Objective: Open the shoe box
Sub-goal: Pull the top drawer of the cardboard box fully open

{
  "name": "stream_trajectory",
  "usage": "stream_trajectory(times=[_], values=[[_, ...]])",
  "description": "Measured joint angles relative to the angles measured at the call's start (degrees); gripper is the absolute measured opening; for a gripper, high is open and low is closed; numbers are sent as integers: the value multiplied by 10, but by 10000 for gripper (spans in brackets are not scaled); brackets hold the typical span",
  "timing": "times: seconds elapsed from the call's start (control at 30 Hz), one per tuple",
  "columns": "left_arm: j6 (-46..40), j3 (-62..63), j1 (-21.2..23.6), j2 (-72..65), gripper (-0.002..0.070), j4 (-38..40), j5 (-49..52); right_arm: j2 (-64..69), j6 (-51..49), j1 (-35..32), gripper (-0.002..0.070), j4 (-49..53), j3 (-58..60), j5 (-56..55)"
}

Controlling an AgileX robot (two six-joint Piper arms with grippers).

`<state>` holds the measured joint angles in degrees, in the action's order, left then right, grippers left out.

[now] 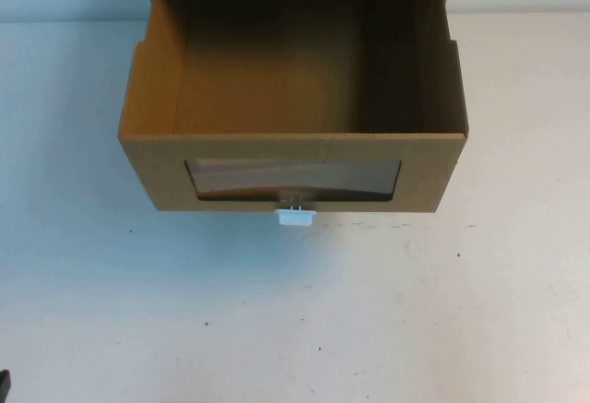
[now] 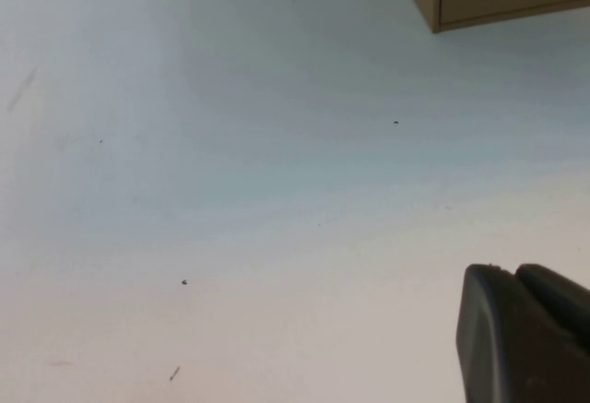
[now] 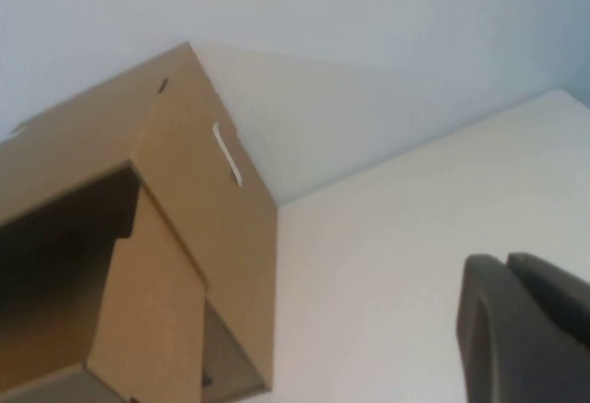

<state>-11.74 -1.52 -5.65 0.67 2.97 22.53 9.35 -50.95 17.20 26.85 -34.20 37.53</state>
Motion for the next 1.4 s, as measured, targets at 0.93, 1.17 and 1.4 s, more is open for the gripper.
stream_trajectory(times=[0.93, 1.17, 1.4], values=[[0, 0, 0, 0, -6, 0, 0, -98, 472, -144, -13, -232, 349, -196], [0, 0, 0, 0, -6, 0, 0, -98, 461, -150, -13, -237, 355, -150], [0, 0, 0, 0, -6, 0, 0, -98, 461, -150, -13, -237, 355, -153]])
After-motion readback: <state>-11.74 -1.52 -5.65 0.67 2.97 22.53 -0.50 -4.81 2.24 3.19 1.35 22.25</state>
